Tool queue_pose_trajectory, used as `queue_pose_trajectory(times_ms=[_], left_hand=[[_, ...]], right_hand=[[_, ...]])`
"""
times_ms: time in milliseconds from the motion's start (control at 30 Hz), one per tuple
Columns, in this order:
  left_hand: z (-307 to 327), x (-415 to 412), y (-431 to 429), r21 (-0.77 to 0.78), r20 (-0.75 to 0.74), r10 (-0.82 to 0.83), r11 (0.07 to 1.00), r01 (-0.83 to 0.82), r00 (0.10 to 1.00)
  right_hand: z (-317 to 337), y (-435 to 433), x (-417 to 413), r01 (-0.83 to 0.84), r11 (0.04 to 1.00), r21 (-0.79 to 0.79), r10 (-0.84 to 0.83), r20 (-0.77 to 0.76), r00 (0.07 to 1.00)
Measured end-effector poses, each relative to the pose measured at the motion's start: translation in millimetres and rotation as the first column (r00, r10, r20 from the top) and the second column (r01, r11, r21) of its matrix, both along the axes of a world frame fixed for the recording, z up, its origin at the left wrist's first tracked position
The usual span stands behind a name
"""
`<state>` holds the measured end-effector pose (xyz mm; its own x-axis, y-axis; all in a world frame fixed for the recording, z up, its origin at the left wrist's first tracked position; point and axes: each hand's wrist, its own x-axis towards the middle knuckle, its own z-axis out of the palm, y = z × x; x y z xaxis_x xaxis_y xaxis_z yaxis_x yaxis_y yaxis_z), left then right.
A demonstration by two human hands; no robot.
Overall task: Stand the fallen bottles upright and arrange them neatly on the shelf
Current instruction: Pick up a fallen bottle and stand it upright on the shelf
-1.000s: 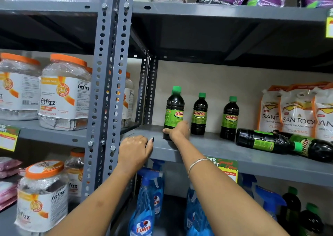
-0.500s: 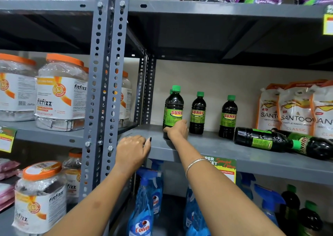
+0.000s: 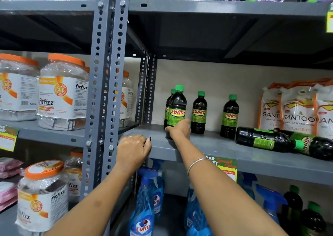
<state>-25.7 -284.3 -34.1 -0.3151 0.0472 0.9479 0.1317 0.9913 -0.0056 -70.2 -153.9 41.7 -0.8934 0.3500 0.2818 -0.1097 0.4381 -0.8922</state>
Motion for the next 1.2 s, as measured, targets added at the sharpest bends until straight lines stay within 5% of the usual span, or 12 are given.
queue_pose_trajectory(times_ms=[833,1200], left_hand=[[3,5,2,0.014,0.046,0.015,1.000,-0.016,0.999],[5,11,7,0.083,0.207,-0.035,0.996,0.018,0.978]], right_hand=[[-2,1,-1,0.068,0.996,0.060,-0.066,-0.025,0.997],[22,36,14,-0.038,0.986,0.164,0.054,-0.092,0.994]])
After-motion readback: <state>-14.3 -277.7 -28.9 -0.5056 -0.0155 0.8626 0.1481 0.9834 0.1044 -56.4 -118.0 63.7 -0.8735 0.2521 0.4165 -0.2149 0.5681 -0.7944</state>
